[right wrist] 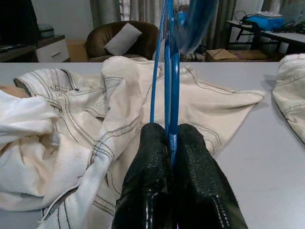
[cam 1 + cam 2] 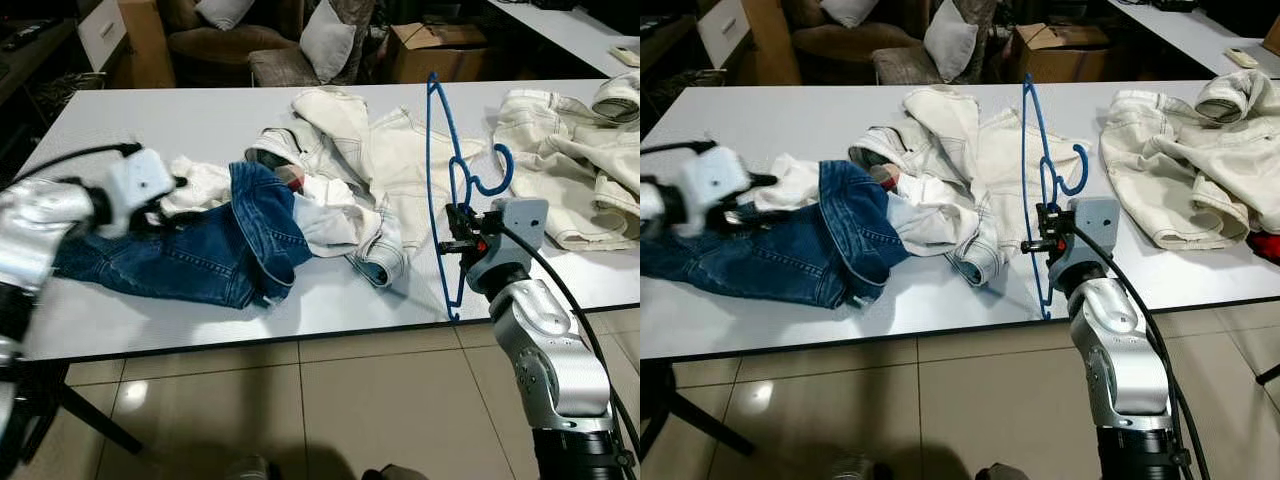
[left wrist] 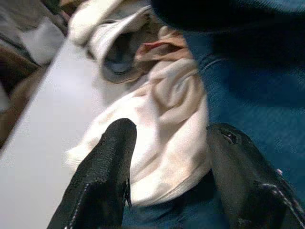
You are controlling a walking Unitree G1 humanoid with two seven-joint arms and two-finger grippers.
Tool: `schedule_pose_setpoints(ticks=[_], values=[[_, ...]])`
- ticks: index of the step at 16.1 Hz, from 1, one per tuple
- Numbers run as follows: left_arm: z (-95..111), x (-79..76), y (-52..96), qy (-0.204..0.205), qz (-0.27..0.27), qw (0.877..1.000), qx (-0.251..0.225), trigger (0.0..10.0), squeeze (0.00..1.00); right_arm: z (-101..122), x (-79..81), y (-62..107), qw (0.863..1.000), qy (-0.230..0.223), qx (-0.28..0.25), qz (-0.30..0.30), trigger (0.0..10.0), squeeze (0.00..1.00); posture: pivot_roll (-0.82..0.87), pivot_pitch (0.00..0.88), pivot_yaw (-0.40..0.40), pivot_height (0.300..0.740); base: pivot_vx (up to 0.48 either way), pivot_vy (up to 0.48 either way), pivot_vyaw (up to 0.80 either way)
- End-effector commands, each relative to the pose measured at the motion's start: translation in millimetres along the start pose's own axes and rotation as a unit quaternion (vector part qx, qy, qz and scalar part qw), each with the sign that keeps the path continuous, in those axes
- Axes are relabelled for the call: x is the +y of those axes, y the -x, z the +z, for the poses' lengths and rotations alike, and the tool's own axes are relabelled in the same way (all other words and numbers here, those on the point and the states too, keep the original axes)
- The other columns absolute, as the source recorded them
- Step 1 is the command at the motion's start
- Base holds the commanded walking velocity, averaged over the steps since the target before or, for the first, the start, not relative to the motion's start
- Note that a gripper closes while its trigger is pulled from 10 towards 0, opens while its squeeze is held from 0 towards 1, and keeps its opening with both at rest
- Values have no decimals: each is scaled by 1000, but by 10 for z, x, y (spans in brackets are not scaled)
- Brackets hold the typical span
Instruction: Hang hanger
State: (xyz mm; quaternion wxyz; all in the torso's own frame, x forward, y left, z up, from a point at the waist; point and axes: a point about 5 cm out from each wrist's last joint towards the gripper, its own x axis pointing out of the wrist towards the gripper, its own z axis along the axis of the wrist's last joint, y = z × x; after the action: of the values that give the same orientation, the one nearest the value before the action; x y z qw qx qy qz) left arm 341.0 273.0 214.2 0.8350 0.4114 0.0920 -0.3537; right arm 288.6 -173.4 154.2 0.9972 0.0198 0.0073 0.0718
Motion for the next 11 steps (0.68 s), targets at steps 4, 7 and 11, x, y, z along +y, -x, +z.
schedule_pose_setpoints(ticks=[4,7,11], values=[[215,-205,138,-137,-56,986,-81,10000,1000,16,-65,41,1000,4,-9,-15,10000,0,-36,0,42,740,0,0,0],[247,-382,157,-201,-74,972,-94,10000,0,6,-58,40,1000,4,-10,-14,10000,0,-29,0,34,740,0,0,0],[342,-651,-53,-237,-126,957,-110,10000,0,35,-3,-21,1000,5,-13,0,10000,0,-21,0,25,740,0,0,0]])
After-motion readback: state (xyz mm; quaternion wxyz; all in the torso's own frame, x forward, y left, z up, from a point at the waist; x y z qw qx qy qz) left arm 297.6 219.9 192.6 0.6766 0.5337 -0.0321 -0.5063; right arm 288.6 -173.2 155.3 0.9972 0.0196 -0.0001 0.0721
